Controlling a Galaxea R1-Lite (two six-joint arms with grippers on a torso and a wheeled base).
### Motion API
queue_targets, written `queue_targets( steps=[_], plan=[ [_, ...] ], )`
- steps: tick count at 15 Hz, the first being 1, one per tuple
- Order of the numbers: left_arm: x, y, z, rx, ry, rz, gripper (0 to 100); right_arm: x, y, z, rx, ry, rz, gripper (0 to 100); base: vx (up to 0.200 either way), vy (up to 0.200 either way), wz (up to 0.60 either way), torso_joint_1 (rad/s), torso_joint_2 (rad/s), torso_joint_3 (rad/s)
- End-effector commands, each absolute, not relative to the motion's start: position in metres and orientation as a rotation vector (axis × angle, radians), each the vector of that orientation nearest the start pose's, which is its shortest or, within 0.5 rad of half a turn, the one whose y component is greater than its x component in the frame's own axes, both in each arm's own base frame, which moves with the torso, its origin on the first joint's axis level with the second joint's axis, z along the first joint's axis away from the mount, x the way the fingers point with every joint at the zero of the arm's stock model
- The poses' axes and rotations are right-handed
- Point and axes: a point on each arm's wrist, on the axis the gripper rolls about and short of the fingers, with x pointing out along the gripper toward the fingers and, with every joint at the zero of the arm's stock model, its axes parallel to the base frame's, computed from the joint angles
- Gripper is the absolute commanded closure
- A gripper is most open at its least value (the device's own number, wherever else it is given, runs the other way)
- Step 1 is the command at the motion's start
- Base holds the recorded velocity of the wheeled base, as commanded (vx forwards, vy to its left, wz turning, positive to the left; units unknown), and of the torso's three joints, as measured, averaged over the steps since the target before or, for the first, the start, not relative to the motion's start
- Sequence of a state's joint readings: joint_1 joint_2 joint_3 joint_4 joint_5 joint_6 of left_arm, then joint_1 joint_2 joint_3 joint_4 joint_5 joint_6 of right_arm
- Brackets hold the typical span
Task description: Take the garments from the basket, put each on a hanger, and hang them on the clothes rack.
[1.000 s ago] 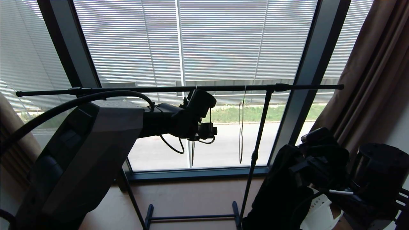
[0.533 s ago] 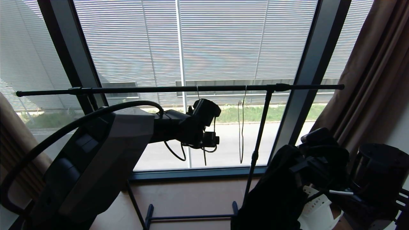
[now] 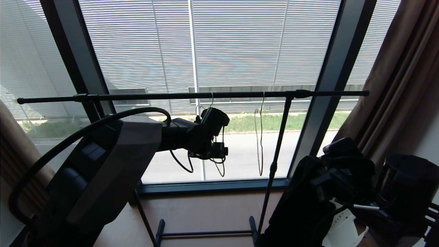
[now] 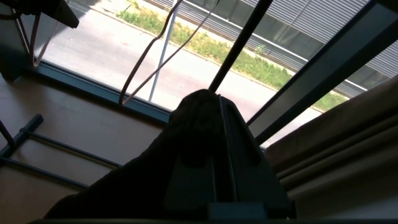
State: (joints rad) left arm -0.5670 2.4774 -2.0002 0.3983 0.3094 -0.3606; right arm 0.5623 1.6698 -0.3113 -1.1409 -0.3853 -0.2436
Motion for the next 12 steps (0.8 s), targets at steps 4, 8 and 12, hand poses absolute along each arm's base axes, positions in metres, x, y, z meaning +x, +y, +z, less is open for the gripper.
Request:
queue_targets(
  steps=[4, 8, 12],
  plan=[
    [0.4185, -0.2559, 0.0911, 0.052, 0.818, -0.054, 0, 0.2068, 0.1205, 0.121, -0.343, 0.175, 0.201, 100, 0.0, 0.0, 0.0, 0.0, 0.0, 0.0],
    [0.4181, -0.2566, 0.0885, 0.058, 0.828, -0.055, 0, 0.2066, 0.1204, 0.1207, -0.344, 0.176, 0.201, 100, 0.0, 0.0, 0.0, 0.0, 0.0, 0.0],
    [0.4204, -0.2546, 0.0815, 0.077, 0.844, -0.057, 0, 0.2064, 0.1203, 0.1211, -0.343, 0.175, 0.201, 100, 0.0, 0.0, 0.0, 0.0, 0.0, 0.0]
  ],
)
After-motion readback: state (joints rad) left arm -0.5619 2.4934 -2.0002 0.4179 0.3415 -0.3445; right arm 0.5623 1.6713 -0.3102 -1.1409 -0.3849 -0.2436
